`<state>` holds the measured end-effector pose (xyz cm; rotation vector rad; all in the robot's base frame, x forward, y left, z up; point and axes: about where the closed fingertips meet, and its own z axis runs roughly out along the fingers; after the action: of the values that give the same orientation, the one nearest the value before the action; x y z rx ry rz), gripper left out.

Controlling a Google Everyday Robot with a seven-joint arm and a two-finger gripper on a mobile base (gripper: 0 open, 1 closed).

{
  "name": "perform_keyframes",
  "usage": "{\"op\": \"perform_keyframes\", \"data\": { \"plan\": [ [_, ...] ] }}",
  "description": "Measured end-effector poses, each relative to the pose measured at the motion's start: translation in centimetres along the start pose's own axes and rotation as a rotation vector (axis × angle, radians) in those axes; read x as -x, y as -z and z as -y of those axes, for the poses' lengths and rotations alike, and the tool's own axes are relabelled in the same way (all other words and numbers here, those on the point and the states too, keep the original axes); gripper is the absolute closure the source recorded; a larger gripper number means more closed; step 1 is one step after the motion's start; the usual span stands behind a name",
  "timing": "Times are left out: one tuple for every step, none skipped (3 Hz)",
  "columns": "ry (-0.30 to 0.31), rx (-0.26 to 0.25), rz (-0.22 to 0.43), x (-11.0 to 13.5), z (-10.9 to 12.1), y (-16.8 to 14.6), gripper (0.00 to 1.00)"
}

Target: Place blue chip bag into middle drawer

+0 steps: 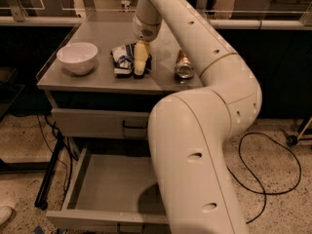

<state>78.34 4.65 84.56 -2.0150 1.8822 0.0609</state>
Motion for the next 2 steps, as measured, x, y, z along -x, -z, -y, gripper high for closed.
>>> {"op": "perform_keyframes", "data": {
  "plan": [
    [-0.015,0.011,0.000,-0.37,0.15,-0.96,0.00],
    [-0.024,0.017,0.001,-0.58,0.32,-1.55,0.01]
  ]
}}
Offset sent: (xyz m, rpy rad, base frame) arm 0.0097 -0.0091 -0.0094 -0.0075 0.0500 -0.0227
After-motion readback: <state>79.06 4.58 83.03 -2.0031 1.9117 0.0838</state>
